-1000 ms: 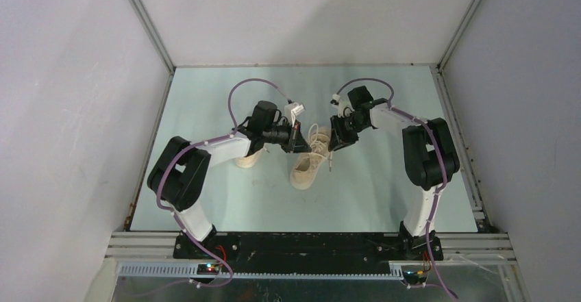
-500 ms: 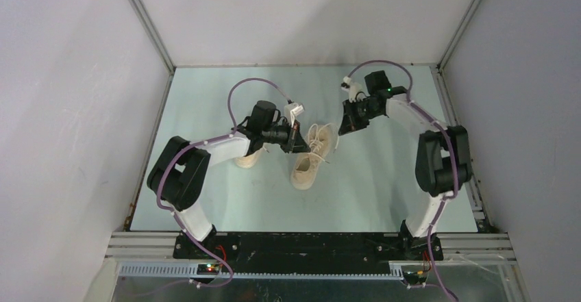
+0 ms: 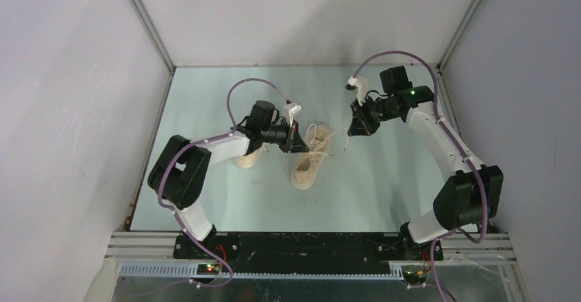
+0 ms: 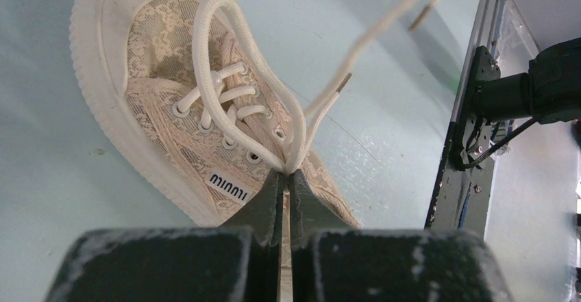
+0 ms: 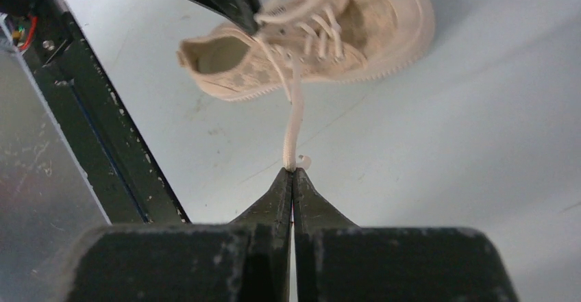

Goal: Tie the shoes
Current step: Adjust the shoe at the center of the board.

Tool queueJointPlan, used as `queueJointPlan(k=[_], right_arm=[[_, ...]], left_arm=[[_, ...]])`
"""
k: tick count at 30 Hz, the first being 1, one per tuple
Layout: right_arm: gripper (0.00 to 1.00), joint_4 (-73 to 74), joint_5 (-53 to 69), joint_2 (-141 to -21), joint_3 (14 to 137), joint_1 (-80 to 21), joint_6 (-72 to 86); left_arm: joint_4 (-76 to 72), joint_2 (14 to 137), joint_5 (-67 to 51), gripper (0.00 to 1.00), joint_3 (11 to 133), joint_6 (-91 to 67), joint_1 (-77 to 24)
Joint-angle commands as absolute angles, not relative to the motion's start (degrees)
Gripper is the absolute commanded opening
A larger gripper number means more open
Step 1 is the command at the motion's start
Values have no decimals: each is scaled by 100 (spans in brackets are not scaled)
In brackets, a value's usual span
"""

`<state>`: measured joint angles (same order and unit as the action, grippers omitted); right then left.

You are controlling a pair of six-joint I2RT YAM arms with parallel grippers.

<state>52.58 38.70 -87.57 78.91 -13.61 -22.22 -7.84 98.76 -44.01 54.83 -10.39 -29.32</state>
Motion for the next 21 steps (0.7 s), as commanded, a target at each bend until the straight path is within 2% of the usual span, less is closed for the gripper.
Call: queueJointPlan(k=[1, 9, 15, 19, 21], right_arm=[[0, 5427, 4522, -8399, 8643, -1731, -3160], [0, 5178, 4760, -9307, 9612, -2374, -3049], [0, 4832, 4805, -9873, 9885, -2415, -2633], [0, 4643, 4358, -10120, 9839, -2311, -2258], [7, 4505, 4268, -10135, 9560, -2082, -1757]], left_arm=[[-724, 9957, -4613, 0, 5691, -765, -2936], [-481, 9984, -4460, 0, 5919, -446, -3184], [-226, 9936, -4289, 0, 6005, -126, -3260], [44, 9982, -3998, 0, 6121, 244, -3261], [208, 9987, -3911, 0, 6155, 364, -3261]])
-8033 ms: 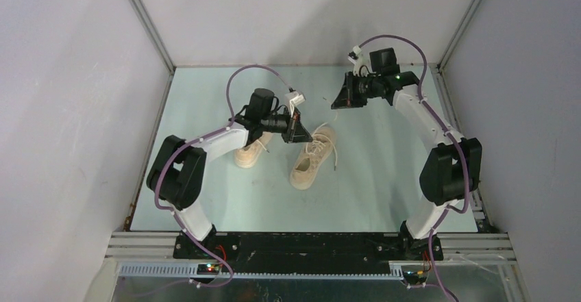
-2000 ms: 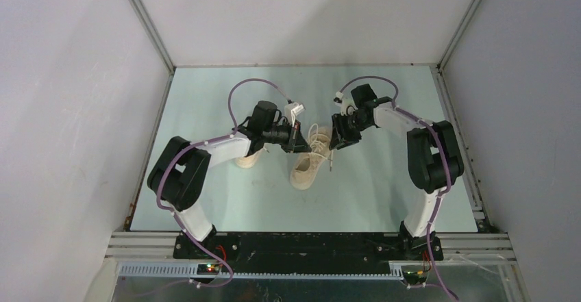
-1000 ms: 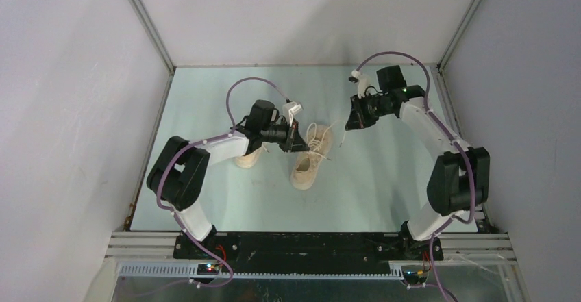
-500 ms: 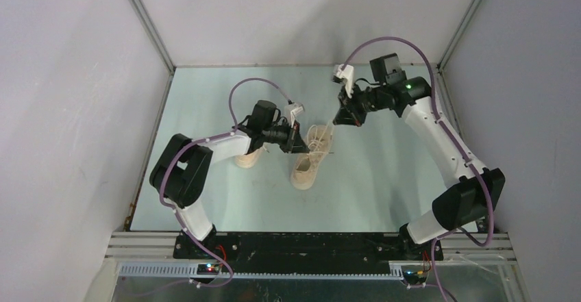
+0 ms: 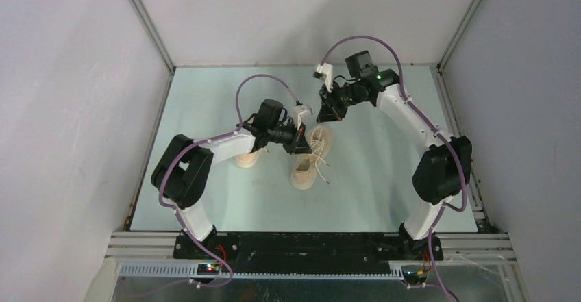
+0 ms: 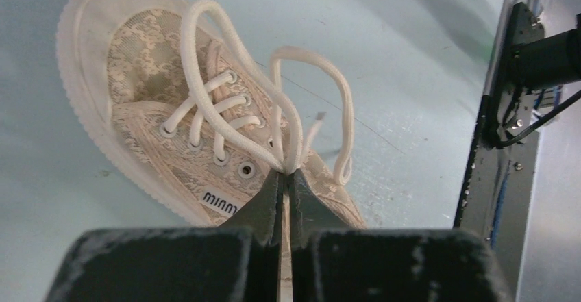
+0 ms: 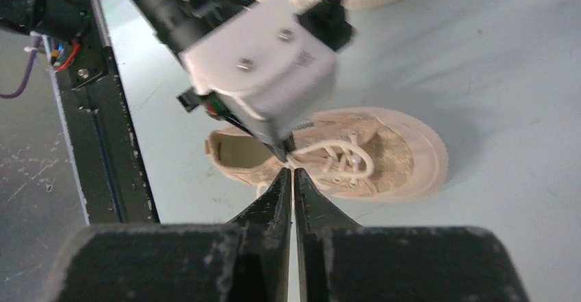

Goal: Tie the shoes
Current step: Adjust the shoe at the center of the board.

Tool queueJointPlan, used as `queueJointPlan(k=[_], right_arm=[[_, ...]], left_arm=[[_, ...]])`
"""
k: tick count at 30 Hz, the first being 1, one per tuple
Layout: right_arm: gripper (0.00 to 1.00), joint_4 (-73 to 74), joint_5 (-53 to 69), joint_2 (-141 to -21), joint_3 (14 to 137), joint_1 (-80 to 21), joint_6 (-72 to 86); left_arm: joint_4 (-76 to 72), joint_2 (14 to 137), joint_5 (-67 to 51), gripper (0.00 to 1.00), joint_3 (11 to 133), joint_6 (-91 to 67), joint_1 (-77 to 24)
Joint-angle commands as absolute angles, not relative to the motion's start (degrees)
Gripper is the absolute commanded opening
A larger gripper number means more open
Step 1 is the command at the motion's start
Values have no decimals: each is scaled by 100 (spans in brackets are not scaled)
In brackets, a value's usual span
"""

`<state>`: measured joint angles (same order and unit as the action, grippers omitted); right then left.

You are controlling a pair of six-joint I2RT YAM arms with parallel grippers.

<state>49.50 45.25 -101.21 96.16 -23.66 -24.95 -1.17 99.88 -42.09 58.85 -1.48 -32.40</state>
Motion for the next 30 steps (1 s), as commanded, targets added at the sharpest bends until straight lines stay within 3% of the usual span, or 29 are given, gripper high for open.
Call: queueJointPlan(k=[1, 6, 16, 30], right_arm=[[16, 4445, 4208, -10117, 9403, -1940, -1237], [37, 4000, 4344, -9639, 7732, -1812, 65], [41, 3857, 3300, -9346, 6721, -2577, -347], [49, 2786, 3460, -9730, 6028, -2987, 143]], left_arm=[[227, 9986, -3902, 0, 6158, 392, -3261], [316, 9945, -3892, 0, 6149, 389, -3261], [165, 10019, -4114, 0, 6162, -90, -3227], [-272, 10039, -4323, 0, 5937, -784, -3155]])
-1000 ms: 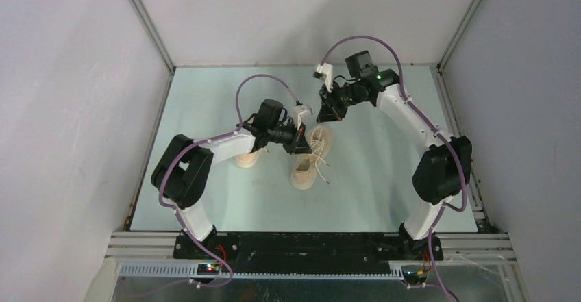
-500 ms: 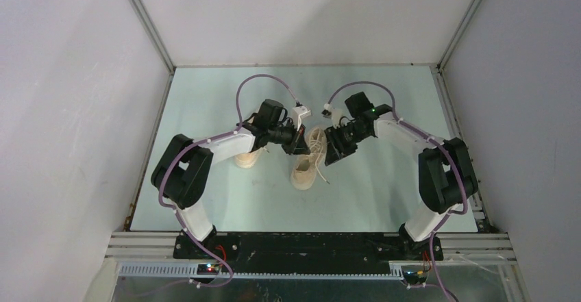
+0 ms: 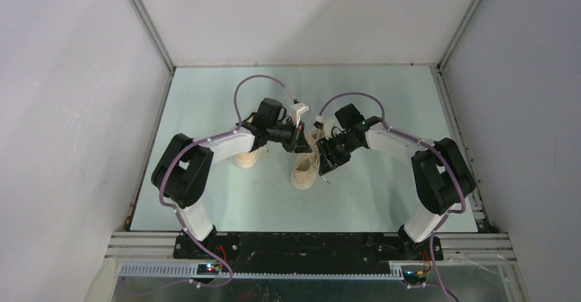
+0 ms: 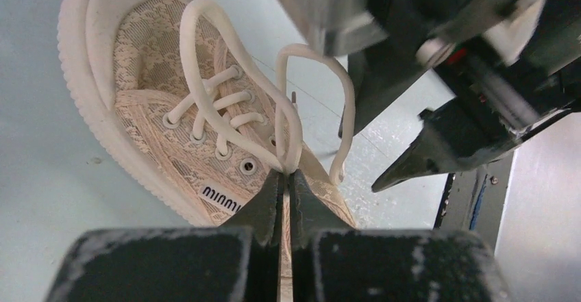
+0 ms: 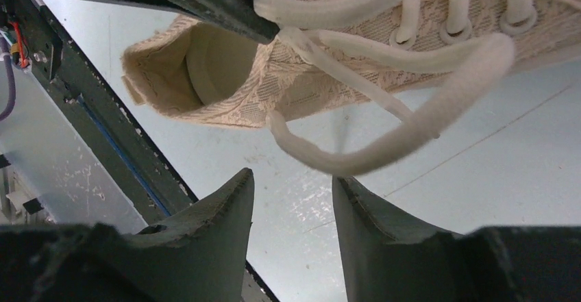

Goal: Tie the shoes
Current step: Adjust the shoe at the center of the board.

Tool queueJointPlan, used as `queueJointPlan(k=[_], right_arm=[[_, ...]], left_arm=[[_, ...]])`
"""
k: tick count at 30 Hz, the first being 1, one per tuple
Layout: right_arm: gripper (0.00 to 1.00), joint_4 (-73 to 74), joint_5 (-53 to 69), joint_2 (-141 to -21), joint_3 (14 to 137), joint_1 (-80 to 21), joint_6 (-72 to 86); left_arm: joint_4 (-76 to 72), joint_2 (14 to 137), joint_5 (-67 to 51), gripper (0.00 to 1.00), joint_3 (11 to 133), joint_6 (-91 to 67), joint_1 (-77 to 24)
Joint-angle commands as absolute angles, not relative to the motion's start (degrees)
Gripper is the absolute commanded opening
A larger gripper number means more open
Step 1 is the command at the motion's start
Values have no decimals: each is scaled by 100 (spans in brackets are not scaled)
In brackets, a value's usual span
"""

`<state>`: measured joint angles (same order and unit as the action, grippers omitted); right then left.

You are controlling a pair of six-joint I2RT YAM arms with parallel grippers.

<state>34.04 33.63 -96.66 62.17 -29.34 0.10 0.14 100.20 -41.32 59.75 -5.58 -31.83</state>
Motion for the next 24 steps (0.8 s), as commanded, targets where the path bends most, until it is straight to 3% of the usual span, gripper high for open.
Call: queueJointPlan(k=[1, 10, 14, 15, 17, 24], right_arm=[[49, 2694, 3492, -9734, 5989, -2999, 146], [47, 1992, 3602, -9882, 5548, -3262, 289], [29, 1864, 3587, -9930, 5482, -3254, 322], [17, 1868, 3617, -9861, 5474, -3236, 298], [4, 1958, 3729, -9621, 5472, -3114, 255], [0, 3965, 3870, -8250, 6287, -2305, -398]], left_arm=[[-281, 10042, -4328, 0, 5934, -824, -3155], [-288, 10061, -4363, 0, 5879, -870, -3164], [-267, 10047, -4372, 0, 5850, -837, -3157], [-265, 10046, -4374, 0, 5844, -824, -3158], [-257, 10042, -4391, 0, 5833, -798, -3162], [-105, 9977, -4501, 0, 5832, -381, -3164]])
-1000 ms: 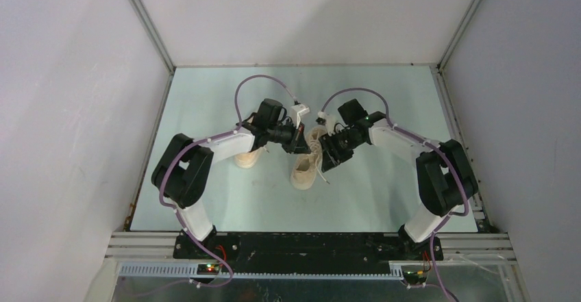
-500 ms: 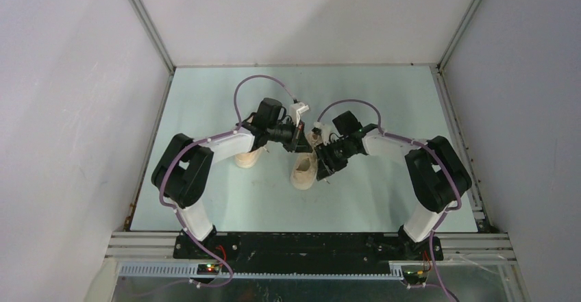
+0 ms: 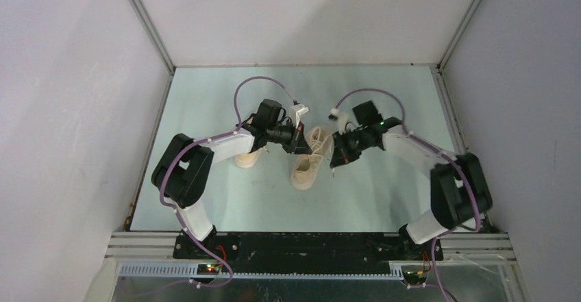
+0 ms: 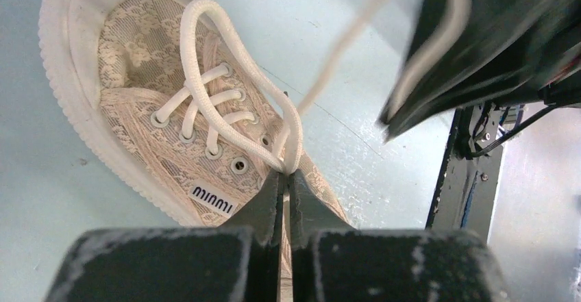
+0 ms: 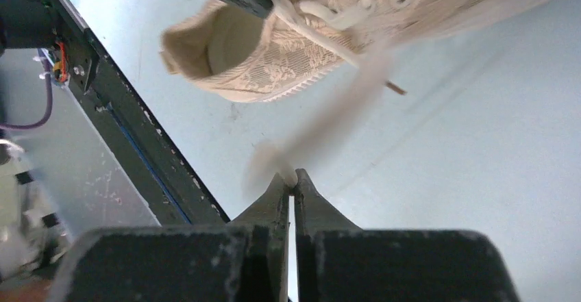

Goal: Tie the shoes
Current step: Adjust the shoe at the center of the board.

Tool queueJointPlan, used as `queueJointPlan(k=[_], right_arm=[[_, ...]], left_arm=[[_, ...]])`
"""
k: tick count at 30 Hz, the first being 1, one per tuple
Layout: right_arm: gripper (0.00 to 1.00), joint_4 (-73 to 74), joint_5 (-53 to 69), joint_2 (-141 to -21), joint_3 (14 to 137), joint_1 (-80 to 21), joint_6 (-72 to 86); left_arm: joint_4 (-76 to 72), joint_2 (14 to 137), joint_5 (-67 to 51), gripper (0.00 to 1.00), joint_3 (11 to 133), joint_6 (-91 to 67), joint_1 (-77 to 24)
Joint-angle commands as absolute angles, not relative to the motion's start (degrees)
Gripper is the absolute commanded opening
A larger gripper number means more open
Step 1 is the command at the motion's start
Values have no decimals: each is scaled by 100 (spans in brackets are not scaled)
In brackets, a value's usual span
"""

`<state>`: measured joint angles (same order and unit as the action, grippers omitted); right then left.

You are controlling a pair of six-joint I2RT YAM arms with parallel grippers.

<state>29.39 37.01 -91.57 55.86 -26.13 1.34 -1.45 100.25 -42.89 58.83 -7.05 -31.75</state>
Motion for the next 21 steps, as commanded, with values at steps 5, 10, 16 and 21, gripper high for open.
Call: queueJointPlan(k=[5, 10, 16, 21], right_arm=[[0, 4618, 3681, -7691, 6845, -2365, -1391], [0, 4324, 3556, -7703, 7262, -2524, -2275], [0, 4241, 3925, -8313, 8190, -2602, -2532], [0, 4171, 4164, -8706, 8690, -2585, -2232]], left_arm=[[423, 9967, -4402, 0, 6091, 137, -3193], [707, 9998, -4305, 0, 6306, 564, -3253], [817, 10055, -4139, 0, 6377, 770, -3356], [760, 10176, -3942, 0, 6592, 842, -3423]])
